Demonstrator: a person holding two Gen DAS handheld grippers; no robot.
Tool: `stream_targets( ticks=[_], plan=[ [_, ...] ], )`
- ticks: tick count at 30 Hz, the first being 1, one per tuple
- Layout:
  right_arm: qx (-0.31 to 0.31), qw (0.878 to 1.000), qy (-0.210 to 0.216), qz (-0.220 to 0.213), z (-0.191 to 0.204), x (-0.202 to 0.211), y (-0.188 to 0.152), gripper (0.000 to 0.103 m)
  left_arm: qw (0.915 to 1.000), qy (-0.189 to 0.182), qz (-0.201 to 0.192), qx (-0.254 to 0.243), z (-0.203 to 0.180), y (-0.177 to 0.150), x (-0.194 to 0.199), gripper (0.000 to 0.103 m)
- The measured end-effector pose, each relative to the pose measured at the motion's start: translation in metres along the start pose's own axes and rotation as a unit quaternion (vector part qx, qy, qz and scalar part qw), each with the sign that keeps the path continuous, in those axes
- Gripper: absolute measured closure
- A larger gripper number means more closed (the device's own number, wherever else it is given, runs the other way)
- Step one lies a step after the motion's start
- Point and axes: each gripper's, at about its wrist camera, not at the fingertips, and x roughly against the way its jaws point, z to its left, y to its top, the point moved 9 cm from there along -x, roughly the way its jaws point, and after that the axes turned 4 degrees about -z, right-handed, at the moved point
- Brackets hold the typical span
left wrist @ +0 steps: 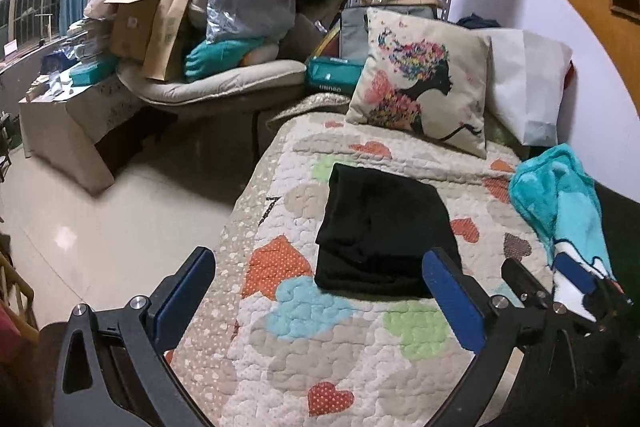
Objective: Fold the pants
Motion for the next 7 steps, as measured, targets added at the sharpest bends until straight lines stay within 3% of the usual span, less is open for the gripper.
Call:
stream_targets(
  ticks=[7],
  plan=[
    [-0.001,1.0,0.0,0.025,0.002,-0.021,-0.008,0.013,0.9996,0.008,0.028,-0.007,0.003,-0.009,-0.028,0.0]
  ],
)
